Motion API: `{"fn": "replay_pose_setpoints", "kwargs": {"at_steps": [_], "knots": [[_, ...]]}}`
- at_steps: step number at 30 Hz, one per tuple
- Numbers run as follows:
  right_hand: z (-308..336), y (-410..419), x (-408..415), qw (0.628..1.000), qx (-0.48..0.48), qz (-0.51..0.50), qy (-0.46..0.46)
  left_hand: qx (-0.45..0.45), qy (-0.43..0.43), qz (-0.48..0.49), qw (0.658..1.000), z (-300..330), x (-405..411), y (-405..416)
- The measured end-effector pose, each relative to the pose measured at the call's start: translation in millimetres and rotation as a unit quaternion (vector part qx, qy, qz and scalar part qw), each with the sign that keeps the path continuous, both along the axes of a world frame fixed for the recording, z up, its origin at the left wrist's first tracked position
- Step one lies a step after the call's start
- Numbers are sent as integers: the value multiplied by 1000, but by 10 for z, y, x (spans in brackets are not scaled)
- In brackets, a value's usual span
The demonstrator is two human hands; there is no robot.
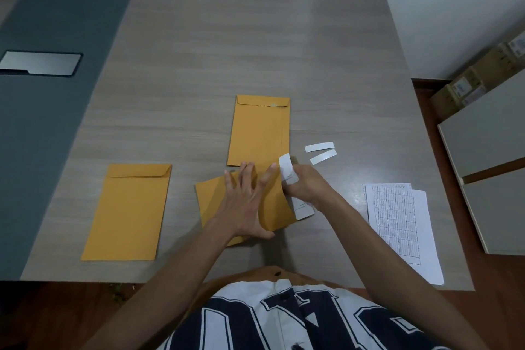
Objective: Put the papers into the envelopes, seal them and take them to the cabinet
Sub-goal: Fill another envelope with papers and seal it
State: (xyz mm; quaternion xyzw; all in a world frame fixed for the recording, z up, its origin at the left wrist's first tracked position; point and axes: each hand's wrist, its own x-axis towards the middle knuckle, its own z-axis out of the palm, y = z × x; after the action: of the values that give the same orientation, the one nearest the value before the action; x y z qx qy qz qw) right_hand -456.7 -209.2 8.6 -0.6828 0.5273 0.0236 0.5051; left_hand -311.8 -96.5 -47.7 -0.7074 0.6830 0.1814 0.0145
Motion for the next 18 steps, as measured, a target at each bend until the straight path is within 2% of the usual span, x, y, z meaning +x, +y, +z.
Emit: {"fn": "replay_pose_setpoints", "kwargs": {"at_steps": [11,18], "knots": [[-59,-38,-42,997,66,40,22,-10,5,5,1000,36,-75,-22],[10,-73,-37,996,79,30,38,-21,4,4,1000,18,-71,-11]]}}
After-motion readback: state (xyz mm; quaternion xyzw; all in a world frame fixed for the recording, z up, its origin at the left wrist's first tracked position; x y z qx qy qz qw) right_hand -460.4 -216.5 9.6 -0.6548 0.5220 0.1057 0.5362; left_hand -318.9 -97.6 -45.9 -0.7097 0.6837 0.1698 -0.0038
